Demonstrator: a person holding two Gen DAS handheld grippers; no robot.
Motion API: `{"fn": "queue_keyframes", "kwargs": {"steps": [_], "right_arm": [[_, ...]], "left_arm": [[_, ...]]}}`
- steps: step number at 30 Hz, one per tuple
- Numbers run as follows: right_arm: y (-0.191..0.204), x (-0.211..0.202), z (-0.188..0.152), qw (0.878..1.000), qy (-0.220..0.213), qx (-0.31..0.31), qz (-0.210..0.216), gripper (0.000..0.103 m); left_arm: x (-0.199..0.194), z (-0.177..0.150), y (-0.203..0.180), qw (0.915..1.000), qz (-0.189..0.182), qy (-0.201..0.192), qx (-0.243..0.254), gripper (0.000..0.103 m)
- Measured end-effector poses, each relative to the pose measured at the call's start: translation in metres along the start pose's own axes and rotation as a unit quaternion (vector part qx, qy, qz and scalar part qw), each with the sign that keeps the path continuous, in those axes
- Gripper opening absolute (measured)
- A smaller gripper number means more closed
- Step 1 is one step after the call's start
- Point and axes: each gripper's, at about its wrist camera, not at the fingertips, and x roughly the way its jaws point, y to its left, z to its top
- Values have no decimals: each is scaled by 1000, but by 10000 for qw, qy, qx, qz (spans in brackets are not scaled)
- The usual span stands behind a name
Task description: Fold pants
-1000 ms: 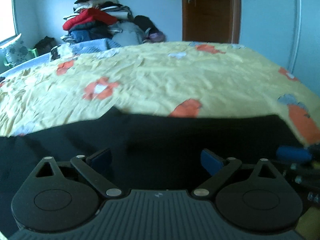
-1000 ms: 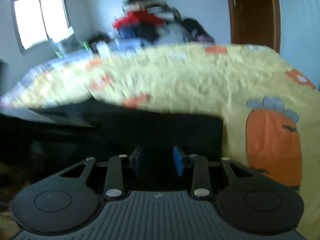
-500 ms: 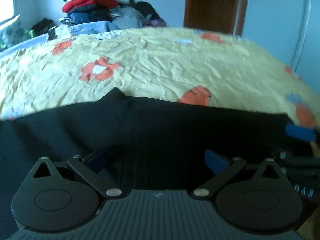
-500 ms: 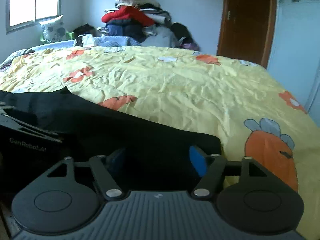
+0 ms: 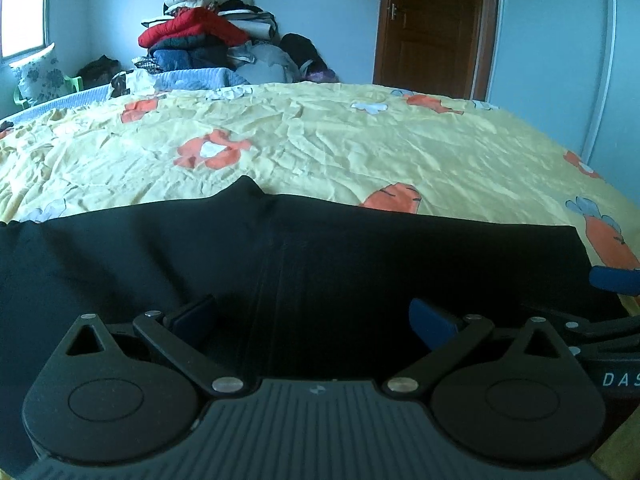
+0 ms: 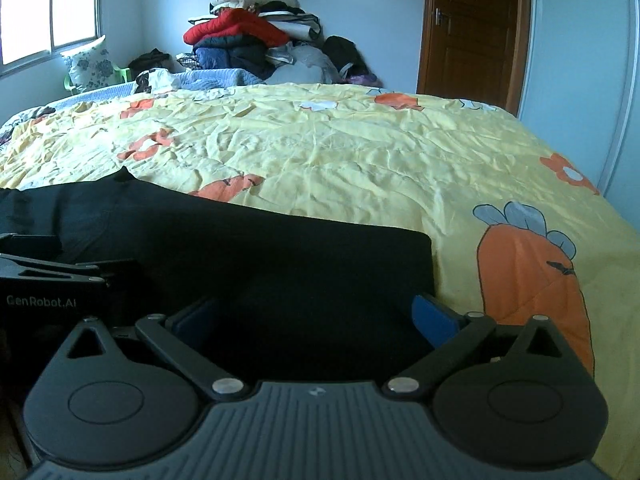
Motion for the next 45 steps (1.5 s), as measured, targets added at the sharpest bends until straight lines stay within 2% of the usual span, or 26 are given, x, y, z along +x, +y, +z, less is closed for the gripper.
{"fn": "queue_keyframes", "kwargs": {"steps": [42,45], "right_arm": [[0,0,0,10000,-6,8,3,103],[0,0,0,10000,-7,15,5,103]], "left_arm": [[-3,0,3,10000,-85,-45,24,102],[-11,12,15,9996,-188,-25,-195,103]]}}
